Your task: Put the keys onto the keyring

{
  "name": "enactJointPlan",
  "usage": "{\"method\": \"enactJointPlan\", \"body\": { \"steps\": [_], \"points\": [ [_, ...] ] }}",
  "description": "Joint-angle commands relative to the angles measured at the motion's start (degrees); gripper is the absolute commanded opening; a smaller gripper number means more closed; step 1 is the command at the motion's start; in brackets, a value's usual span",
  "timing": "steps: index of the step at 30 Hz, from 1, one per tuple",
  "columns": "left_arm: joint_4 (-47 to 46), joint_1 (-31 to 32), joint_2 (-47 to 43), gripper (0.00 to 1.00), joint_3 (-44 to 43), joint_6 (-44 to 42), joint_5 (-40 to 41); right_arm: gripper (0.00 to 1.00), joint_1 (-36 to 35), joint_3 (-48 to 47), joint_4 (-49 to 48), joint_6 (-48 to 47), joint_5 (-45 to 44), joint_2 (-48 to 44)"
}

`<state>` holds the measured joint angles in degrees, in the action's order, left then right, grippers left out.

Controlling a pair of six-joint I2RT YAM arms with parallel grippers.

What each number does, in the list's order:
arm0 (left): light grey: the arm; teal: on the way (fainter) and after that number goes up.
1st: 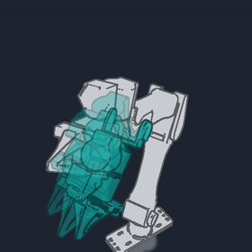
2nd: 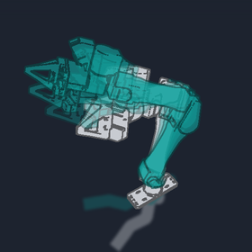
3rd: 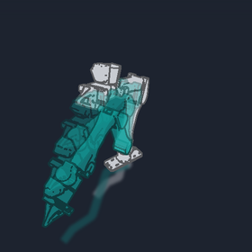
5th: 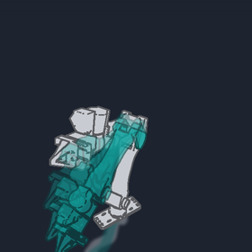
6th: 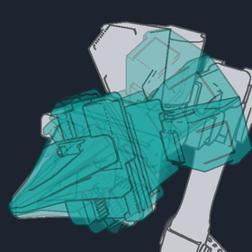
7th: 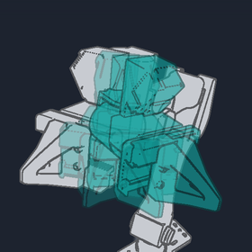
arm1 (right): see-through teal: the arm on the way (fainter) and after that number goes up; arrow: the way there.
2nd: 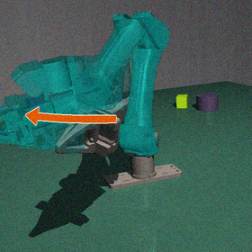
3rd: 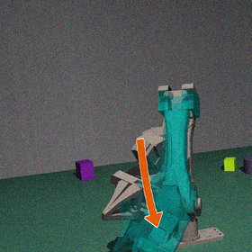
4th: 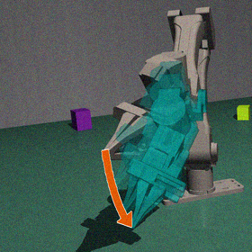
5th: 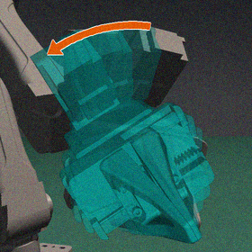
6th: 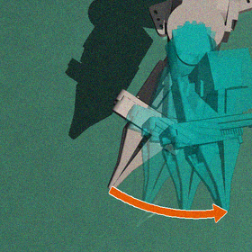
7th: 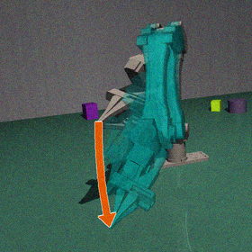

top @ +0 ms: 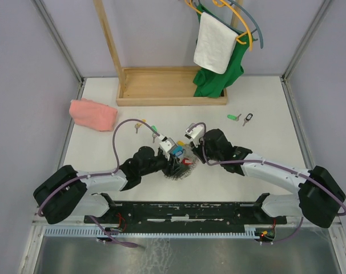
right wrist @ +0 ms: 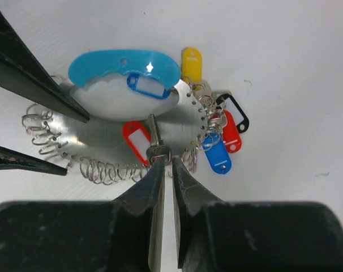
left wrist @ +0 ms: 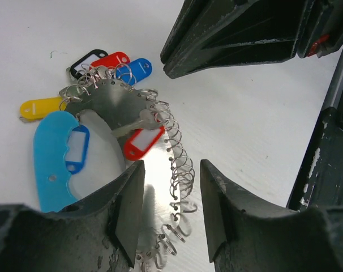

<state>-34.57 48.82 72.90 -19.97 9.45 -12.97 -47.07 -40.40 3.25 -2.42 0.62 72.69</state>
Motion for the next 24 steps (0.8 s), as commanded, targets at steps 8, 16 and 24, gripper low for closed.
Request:
{"method": "enactJointPlan", "body": {
  "steps": [8, 16, 24],
  "points": [
    [8.5, -3.4, -8.1, 0.6, -5.2, 6.5, 9.1, 0.53, 0.3, -0.6, 9.1, 11.0, -17.6, -6.7],
    [24.4, -9.2, -19.7, 0.73, -7.3, 14.6, 21.2, 0.85, 0.3, -4.4, 17.8, 14.3, -32.6, -11.3],
    [42.0, -10.0, -37.3, 1.0, -13.4, 13.9, 30.4, 1.0, 0.3, -8.5, 30.5, 17.3, -40.0, -24.9]
  ]
}}
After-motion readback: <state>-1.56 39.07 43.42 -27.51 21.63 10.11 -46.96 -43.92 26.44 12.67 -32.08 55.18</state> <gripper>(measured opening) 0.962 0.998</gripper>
